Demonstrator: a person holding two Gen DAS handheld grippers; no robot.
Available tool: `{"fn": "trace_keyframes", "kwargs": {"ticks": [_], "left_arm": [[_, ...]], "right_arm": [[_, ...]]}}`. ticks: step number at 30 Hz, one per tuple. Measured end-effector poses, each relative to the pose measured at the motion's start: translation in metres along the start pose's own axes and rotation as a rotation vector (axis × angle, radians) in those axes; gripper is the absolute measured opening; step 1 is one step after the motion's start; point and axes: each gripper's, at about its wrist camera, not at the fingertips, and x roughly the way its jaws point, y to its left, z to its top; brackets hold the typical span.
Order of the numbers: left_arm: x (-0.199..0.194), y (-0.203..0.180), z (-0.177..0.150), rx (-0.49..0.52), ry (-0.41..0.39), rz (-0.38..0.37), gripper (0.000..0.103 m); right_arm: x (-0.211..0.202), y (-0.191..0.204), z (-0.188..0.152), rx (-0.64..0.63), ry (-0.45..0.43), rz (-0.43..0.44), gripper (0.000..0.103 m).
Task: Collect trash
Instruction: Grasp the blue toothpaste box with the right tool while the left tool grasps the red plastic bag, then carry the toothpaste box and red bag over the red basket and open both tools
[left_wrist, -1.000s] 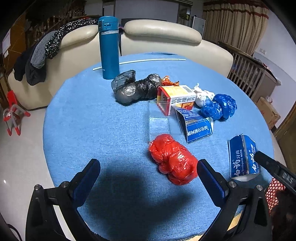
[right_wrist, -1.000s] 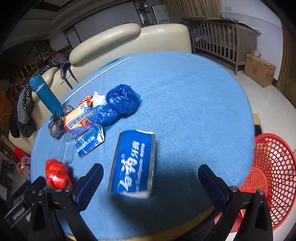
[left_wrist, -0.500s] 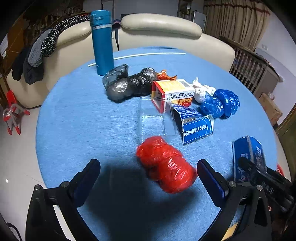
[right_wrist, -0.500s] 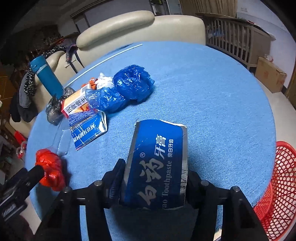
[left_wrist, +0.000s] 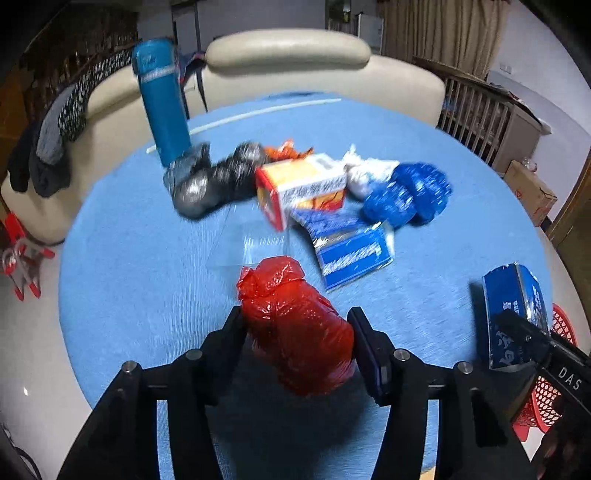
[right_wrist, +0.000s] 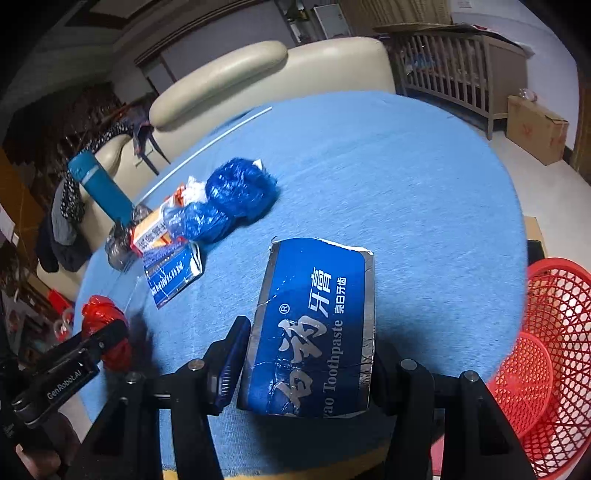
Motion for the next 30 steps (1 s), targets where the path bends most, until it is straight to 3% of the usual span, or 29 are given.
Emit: {"fn": "trace_keyframes", "kwargs": {"ticks": [5,30], "left_arm": [[-0.019,-0.02,0.007,0.039,-0.05,-0.013,0.058],[-0.069,-0.116,0.0,0.226,-0.146,-0.117,0.058]], "right_arm": [[-0.019,-0.014,0.001,0.029,-0.036,0.004,0.06],[-0.113,-0.115,-0.015,0.231,-0.226,-0.044,0.06]]}}
